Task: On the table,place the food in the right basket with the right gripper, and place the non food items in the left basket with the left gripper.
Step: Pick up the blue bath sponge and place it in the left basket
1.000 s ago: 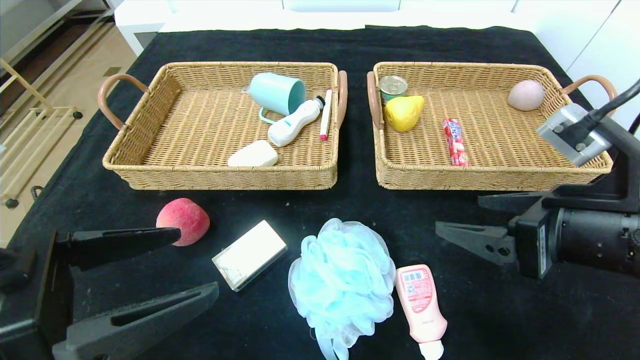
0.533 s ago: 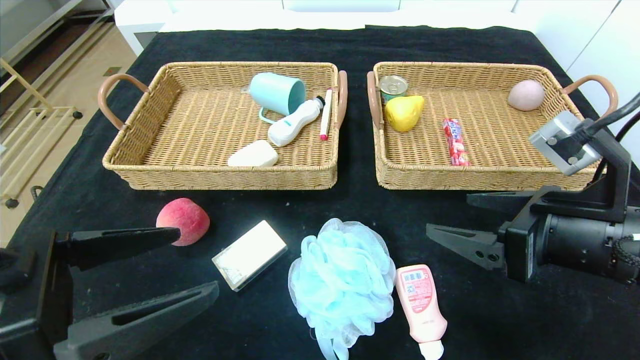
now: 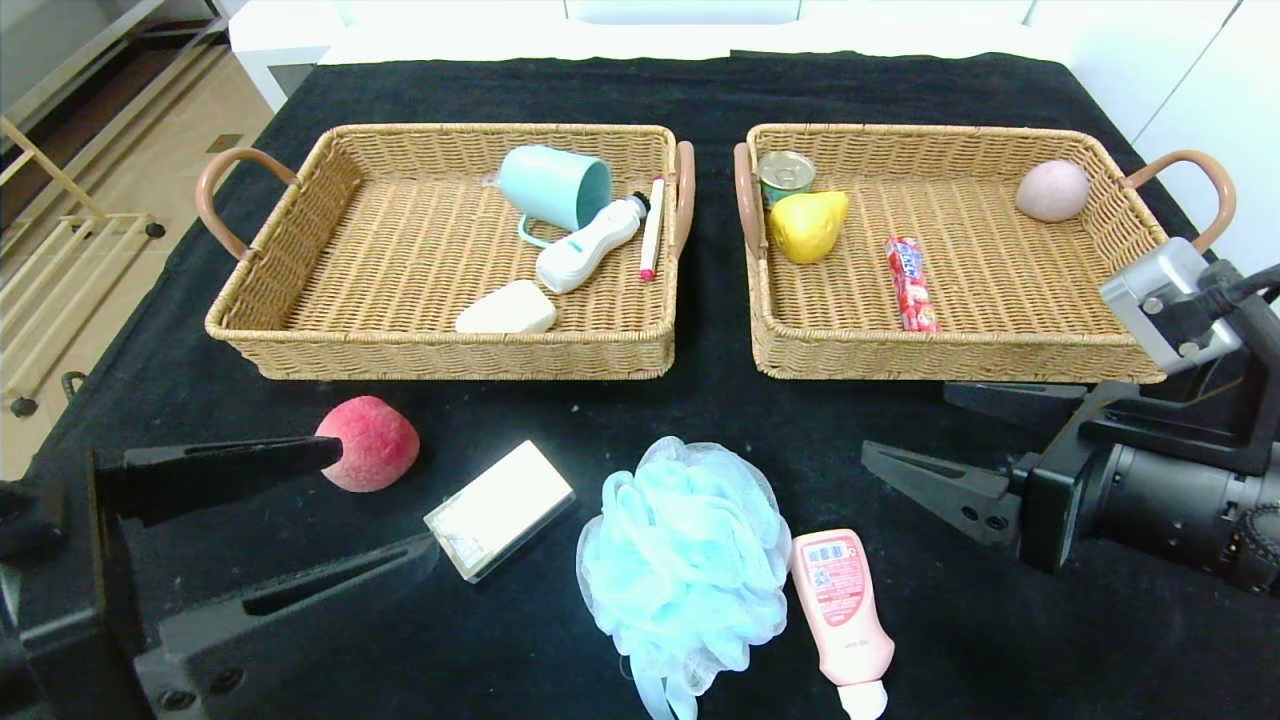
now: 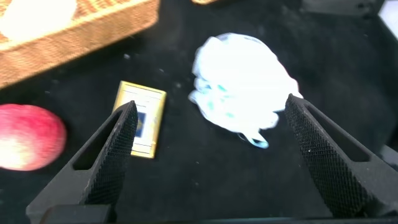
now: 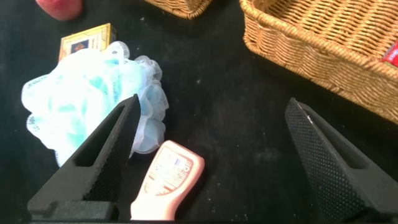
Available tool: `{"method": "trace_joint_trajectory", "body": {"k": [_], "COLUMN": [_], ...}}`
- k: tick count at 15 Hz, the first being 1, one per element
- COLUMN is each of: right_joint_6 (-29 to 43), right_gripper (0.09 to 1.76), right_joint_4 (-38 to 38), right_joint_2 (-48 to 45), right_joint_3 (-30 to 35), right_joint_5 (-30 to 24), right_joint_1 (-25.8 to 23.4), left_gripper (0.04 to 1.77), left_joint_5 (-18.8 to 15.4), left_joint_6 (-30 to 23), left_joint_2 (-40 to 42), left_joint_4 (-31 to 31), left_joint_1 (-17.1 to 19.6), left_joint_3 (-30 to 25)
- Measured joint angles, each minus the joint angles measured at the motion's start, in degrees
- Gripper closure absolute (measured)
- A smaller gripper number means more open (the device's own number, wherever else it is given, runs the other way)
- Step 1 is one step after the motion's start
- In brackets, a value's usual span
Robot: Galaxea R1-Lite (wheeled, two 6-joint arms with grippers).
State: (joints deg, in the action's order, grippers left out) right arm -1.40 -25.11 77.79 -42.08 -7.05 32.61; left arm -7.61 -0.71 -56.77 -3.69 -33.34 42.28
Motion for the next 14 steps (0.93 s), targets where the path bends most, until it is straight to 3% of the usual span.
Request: {"method": "trace_joint_trajectory", "body": {"k": [2, 4, 8, 10, 14], "right_joint_6": [0.0, 0.1, 0.2, 0.2, 0.2], "right_gripper": [0.15, 0.15, 0.15, 0.15, 0.15], "right_joint_4": [-0.1, -0.2, 0.0, 0.0, 0.4], "right_joint_2": [-0.1, -0.3, -0.6, -0.6, -0.6], "right_joint_3": [0.3, 0.4, -0.1, -0.3, -1.0], "right_joint_5": [0.0, 0.1, 0.4, 0.4, 0.4], "right_joint_1": [-0.6, -1.0, -2.5, -3.1, -4.5], "left_gripper": [0.09, 0.09, 0.09, 0.09, 0.09], "left_joint_5": [3.7, 6.3, 7.4, 8.0, 13.9], "left_joint_6": [0.4, 1.6, 1.0, -2.0, -7.1], "left_joint_2": [-0.9, -2.2, -7.0, -11.3, -20.6], "left_joint_4": [1.4, 8.9, 24.6, 27.0, 27.6], "left_joint_1": [-0.2, -0.8, -4.4, -6.7, -12.7], "left_joint_3": [1.6, 5.5, 17.3, 21.9, 28.3]}}
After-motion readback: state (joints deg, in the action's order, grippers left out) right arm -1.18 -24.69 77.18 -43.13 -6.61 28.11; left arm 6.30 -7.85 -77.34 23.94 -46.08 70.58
